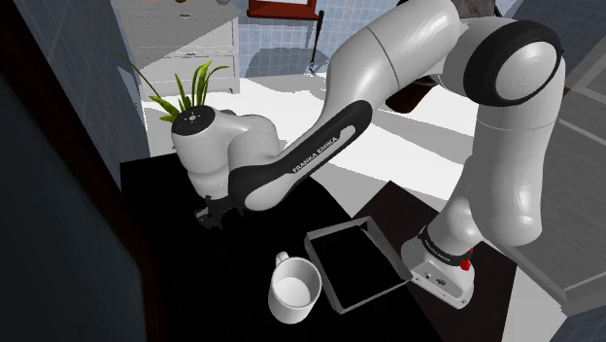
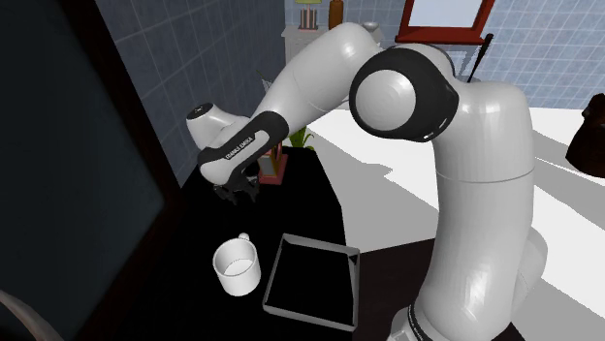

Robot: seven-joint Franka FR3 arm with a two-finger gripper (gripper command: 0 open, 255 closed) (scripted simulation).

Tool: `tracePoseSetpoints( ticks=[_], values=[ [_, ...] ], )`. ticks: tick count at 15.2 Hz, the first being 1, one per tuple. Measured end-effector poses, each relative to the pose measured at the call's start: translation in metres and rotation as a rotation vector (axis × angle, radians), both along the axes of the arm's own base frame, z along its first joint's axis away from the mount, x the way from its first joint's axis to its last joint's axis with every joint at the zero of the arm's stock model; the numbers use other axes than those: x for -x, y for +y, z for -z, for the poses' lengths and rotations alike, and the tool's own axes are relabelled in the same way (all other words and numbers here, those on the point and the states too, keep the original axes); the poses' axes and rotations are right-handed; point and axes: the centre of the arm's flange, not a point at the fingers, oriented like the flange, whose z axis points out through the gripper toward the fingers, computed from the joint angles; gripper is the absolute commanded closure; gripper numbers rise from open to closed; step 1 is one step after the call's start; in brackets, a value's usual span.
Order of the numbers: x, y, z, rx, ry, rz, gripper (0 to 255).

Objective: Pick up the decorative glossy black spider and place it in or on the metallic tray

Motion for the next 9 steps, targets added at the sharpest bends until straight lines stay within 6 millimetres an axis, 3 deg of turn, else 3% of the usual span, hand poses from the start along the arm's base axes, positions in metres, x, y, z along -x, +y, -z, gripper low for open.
tracePoseSetpoints(
  ticks=[4,9],
  values=[
    [-0.001,0.000,-0.010,0.000,0.000,0.000,255],
    [0.000,0.000,-0.037,0.000,0.000,0.000,255]
  ],
)
